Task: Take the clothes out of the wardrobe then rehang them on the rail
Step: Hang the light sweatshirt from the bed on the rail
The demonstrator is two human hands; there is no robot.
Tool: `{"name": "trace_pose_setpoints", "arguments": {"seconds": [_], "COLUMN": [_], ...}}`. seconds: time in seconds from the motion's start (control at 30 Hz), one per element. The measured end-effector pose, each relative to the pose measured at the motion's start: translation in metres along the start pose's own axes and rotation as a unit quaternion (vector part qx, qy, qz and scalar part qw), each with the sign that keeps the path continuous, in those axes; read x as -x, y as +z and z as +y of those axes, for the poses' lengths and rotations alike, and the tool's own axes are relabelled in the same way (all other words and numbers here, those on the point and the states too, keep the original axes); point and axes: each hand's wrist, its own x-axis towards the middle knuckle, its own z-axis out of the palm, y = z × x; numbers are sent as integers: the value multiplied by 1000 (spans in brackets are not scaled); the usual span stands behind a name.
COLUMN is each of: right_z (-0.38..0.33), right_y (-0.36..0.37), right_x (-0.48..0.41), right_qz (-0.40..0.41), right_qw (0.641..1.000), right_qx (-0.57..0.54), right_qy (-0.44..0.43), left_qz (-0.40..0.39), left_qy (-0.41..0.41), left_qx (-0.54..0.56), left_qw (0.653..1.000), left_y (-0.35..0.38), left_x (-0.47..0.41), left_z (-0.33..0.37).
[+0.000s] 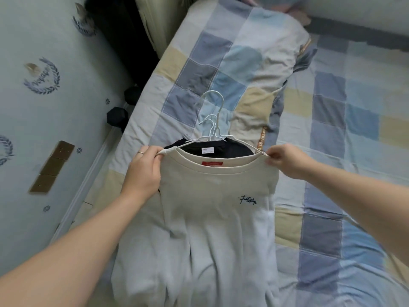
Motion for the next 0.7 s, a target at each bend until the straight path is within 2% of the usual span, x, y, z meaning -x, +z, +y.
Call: {"name": "trace_pose_setpoints", "arguments": {"seconds": [0.2, 0.37, 0.5, 0.7], "right_z": [-28, -64, -102, -160], "right_y": [-56, -92, -99, -82], "right_x": [91, 161, 203, 268], "right_qz": [-27, -19, -3, -19], "right_qw": [997, 985, 971, 946], "right_qx": [-18, -11, -10, 1], "right_qy": [-71, -173, -241, -323], "left_qz": [46, 119, 163, 169], "left_qy": [-10, -15, -25, -68], "left_qx": [-13, -19, -29, -36], "left_qw": [999, 993, 986, 983], "left_y": [-73, -135, -173, -223], "left_x": [75, 150, 205, 302], "left_z": [59, 102, 125, 138]}}
